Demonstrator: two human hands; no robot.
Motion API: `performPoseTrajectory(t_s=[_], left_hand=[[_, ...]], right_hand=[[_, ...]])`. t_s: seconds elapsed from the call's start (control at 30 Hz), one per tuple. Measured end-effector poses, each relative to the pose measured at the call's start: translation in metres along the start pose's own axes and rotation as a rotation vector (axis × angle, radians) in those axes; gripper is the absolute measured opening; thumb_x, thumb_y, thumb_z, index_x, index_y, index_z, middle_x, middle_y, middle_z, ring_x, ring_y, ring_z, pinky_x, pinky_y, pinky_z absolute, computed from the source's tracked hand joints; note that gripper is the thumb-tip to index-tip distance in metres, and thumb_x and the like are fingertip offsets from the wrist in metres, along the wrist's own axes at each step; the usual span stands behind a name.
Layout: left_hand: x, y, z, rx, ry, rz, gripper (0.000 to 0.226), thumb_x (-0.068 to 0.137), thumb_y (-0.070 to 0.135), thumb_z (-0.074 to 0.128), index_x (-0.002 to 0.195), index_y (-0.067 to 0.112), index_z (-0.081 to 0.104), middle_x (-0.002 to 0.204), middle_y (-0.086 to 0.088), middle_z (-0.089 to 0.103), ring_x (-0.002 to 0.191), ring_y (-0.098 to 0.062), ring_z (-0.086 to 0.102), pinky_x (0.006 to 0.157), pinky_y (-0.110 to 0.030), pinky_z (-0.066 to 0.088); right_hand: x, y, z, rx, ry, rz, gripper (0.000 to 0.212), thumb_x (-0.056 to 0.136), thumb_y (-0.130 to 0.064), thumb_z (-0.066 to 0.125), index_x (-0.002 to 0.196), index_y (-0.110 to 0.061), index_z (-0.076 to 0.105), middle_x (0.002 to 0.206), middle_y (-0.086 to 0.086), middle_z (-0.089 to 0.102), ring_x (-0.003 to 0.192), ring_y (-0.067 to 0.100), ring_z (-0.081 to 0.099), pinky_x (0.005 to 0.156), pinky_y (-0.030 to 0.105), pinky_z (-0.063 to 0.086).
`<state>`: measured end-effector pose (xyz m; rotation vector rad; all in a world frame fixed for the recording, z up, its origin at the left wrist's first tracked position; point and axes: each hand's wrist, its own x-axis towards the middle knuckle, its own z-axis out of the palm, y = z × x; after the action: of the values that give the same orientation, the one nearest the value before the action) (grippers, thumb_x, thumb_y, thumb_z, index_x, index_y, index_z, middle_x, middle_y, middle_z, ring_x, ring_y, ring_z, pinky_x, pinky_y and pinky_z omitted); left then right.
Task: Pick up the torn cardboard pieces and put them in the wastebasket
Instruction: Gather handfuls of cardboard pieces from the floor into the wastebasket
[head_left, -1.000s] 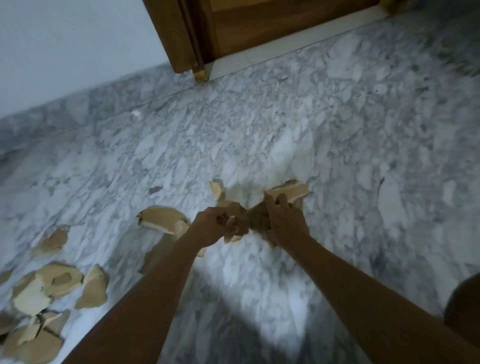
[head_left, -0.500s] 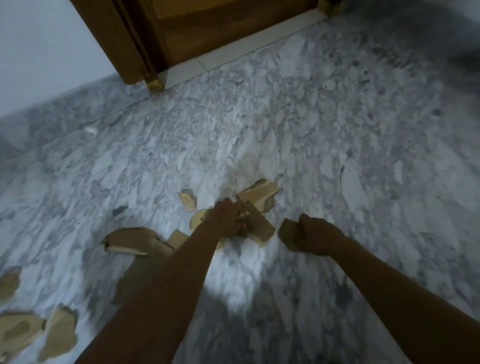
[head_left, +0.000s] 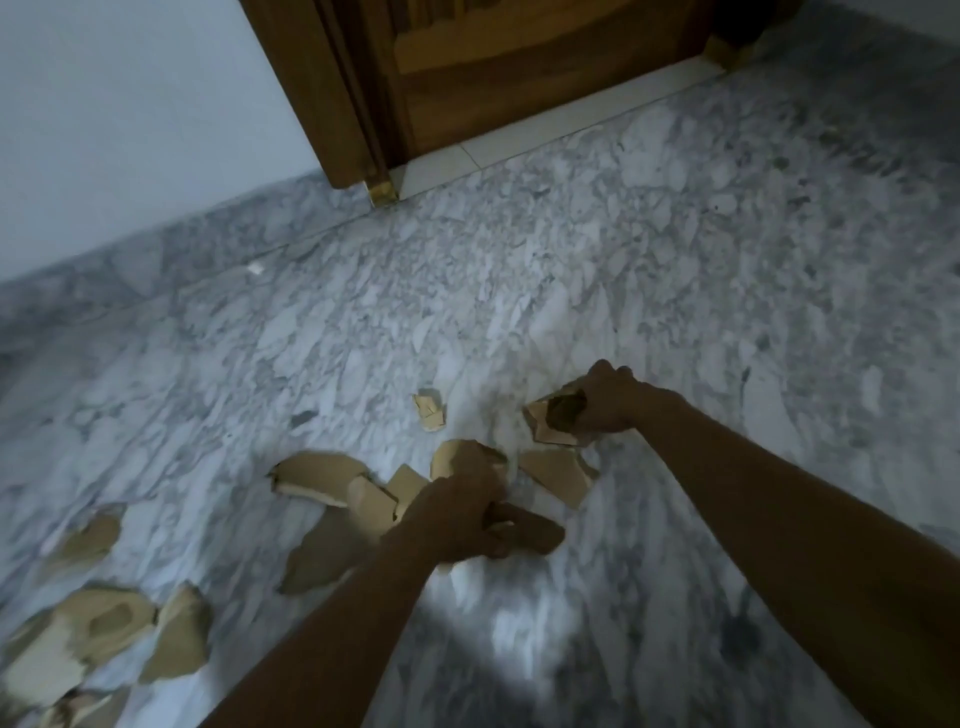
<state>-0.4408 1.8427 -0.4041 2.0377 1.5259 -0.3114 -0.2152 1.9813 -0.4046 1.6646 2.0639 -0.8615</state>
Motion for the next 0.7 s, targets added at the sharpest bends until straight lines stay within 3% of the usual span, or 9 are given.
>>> performPoseTrajectory(t_s=[0.07,0.13,0.23,0.37,0.47,0.53,0.6,0.67,0.7], left_hand=[[-0.008,0.000,0.014,0.102,0.037,0.018,0.037,0.085,0.047,0.059,0.113,0.025,0.060,0.102,-0.003,0.068,0.094,-0.024,0.065,0.069,-0.029,0.043],[-0.008,-0.001,0.018,0.132,0.056,0.038,0.034,0.086,0.045,0.057,0.115,0.027,0.061,0.105,-0.003,0.068,0.097,-0.024,0.064,0.068,-0.027,0.037],[-0.002,0.000,0.014,0.186,0.025,0.086,0.032,0.085,0.042,0.063,0.112,0.026,0.067,0.105,-0.003,0.068,0.099,-0.024,0.063,0.070,-0.028,0.037],[0.010,-0.001,0.001,0.118,-0.136,0.004,0.039,0.075,0.042,0.078,0.106,0.020,0.070,0.101,-0.004,0.070,0.097,-0.023,0.066,0.074,-0.031,0.049],[0.032,-0.034,-0.032,-0.031,-0.129,-0.056,0.047,0.067,0.047,0.083,0.106,0.022,0.071,0.101,0.001,0.069,0.096,-0.018,0.065,0.082,-0.032,0.053],[0.047,-0.064,-0.060,-0.011,-0.058,-0.120,0.054,0.062,0.054,0.083,0.103,0.020,0.073,0.098,-0.001,0.068,0.091,-0.020,0.065,0.080,-0.034,0.054],[0.059,-0.088,-0.079,-0.060,0.018,-0.179,0.046,0.065,0.049,0.083,0.096,0.015,0.075,0.088,-0.003,0.068,0.083,-0.019,0.065,0.073,-0.032,0.052],[0.066,-0.095,-0.085,-0.092,0.060,-0.190,0.041,0.072,0.045,0.077,0.090,0.008,0.074,0.079,-0.006,0.063,0.074,-0.017,0.058,0.061,-0.024,0.042],[0.071,-0.096,-0.082,-0.101,0.085,-0.169,0.051,0.071,0.053,0.068,0.088,0.005,0.074,0.079,-0.008,0.062,0.073,-0.017,0.056,0.059,-0.024,0.037]], right_hand=[[0.006,-0.014,0.014,-0.089,-0.034,0.055,0.068,0.090,-0.043,0.064,0.146,-0.015,0.037,0.143,0.012,0.030,0.130,0.036,0.035,0.108,0.050,0.036],[0.011,-0.017,0.032,-0.137,0.019,0.058,0.070,0.090,-0.041,0.063,0.150,-0.020,0.032,0.147,0.010,0.026,0.131,0.037,0.032,0.109,0.054,0.033],[0.011,-0.009,0.038,-0.177,0.104,0.064,0.069,0.087,-0.047,0.062,0.144,-0.026,0.031,0.145,0.011,0.028,0.130,0.040,0.034,0.106,0.055,0.033],[0.012,0.006,0.037,-0.100,0.126,0.194,0.080,0.070,-0.056,0.074,0.133,-0.027,0.034,0.135,0.012,0.034,0.125,0.038,0.039,0.101,0.053,0.035],[0.015,0.016,0.038,-0.032,0.122,0.168,0.062,0.069,-0.053,0.073,0.114,-0.022,0.045,0.127,0.012,0.045,0.115,0.034,0.049,0.093,0.045,0.042],[0.009,0.023,0.033,0.162,0.162,0.086,0.042,0.074,-0.039,0.076,0.098,-0.019,0.047,0.111,0.009,0.056,0.102,0.031,0.057,0.079,0.036,0.045],[-0.007,0.027,0.023,0.320,0.175,-0.003,0.028,0.080,-0.026,0.078,0.088,-0.019,0.051,0.094,0.005,0.059,0.092,0.028,0.061,0.070,0.032,0.044],[-0.024,0.022,0.017,0.415,0.078,-0.082,0.020,0.080,-0.018,0.080,0.085,-0.018,0.061,0.081,0.000,0.061,0.074,0.019,0.061,0.060,0.027,0.046],[-0.032,0.015,0.022,0.435,-0.031,-0.114,0.018,0.078,-0.018,0.082,0.086,-0.015,0.065,0.078,0.000,0.063,0.069,0.017,0.060,0.056,0.024,0.047]])
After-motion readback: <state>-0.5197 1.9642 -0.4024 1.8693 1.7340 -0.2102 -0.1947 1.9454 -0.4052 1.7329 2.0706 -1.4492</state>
